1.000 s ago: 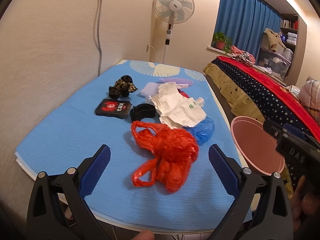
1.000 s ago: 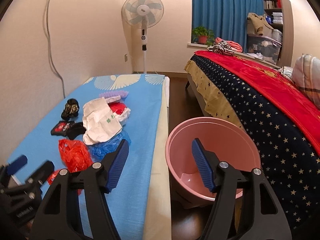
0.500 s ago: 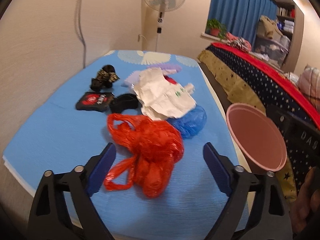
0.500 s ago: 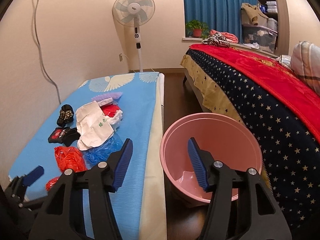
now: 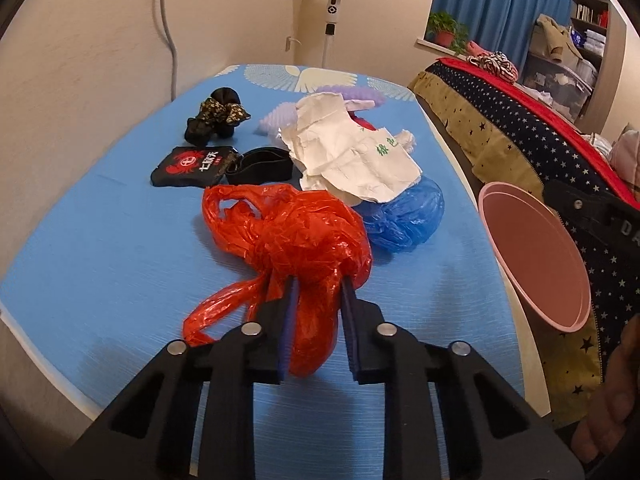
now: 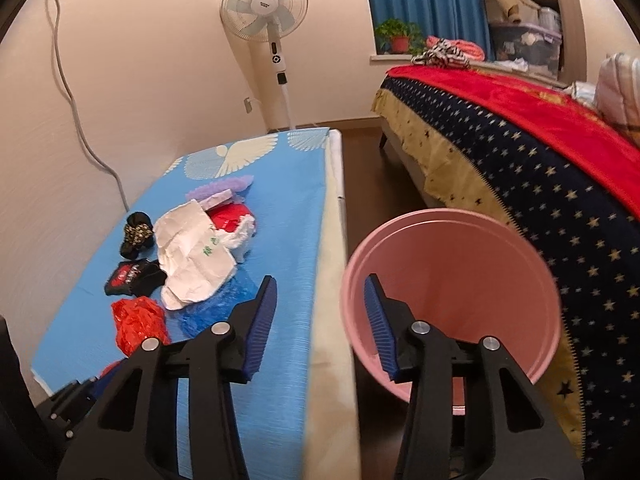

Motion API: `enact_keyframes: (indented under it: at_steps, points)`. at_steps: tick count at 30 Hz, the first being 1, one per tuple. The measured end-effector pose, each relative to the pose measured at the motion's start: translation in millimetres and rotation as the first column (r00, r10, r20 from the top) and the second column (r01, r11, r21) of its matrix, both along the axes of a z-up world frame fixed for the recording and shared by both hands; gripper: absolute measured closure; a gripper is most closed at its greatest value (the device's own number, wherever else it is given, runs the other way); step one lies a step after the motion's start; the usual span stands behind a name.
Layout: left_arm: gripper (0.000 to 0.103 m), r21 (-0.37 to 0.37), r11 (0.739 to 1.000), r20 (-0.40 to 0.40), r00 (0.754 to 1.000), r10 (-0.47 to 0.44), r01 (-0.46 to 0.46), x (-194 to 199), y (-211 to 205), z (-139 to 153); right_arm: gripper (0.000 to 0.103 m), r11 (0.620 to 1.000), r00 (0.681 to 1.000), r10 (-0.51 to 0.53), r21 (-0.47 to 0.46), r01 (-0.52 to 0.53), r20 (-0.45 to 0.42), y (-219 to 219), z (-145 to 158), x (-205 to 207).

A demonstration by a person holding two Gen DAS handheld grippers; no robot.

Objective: Collect trash
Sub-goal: 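Grasp the red plastic bag with the left tool while the right tool grasps the blue plastic bag, then carry both held bags over the pink bin with both tools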

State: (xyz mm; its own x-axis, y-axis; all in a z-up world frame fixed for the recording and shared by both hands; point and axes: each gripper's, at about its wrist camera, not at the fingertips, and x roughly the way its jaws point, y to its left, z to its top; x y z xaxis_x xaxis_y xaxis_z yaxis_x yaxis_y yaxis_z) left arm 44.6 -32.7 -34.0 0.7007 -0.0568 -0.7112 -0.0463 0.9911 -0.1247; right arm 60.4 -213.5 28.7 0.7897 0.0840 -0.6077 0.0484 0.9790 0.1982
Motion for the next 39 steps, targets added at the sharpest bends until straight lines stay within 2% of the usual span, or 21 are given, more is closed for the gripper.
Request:
enact_keyframes:
  at_steps: [7,11,19,21,23,25,29,34,39]
  points:
    - [0.087,-0.009,0.998,0.019,0.998,0.06,-0.06,3,17,4,0.06,0.992,0.996,0.088,0.088,-0.085,-0.026,22,-8,21]
    - [0.088,-0.015,0.997,0.022,0.996,0.082,-0.082,6,25,5,0.059,0.981,0.989,0.13,0.156,-0.117,-0.074,33,-21,39]
    - [0.088,-0.014,0.996,0.022,0.996,0.09,-0.09,9,33,5,0.058,0.966,0.965,0.185,0.214,-0.145,-0.184,56,-50,65]
    - [0.088,-0.023,0.995,0.015,0.995,0.101,-0.101,10,35,5,0.065,0.964,0.959,0.197,0.218,-0.152,-0.202,60,-54,67]
    - [0.088,-0.024,0.995,0.017,0.995,0.098,-0.097,10,34,6,0.092,0.959,0.954,0.215,0.233,-0.164,-0.211,60,-55,68]
    - [0.089,-0.024,0.996,0.025,0.996,0.088,-0.088,9,32,8,0.102,0.954,0.951,0.232,0.239,-0.181,-0.204,59,-53,66]
    - [0.089,-0.035,0.996,0.038,0.996,0.083,-0.082,7,32,15,0.102,0.953,0.953,0.247,0.22,-0.206,-0.176,56,-40,55]
    - [0.089,-0.041,0.997,0.063,0.996,0.066,-0.064,2,31,24,0.103,0.96,0.963,0.244,0.168,-0.223,-0.114,46,-9,35]
    - [0.09,-0.034,0.999,0.096,0.995,0.037,-0.034,-7,25,36,0.103,0.972,0.975,0.211,0.126,-0.201,-0.071,28,13,18]
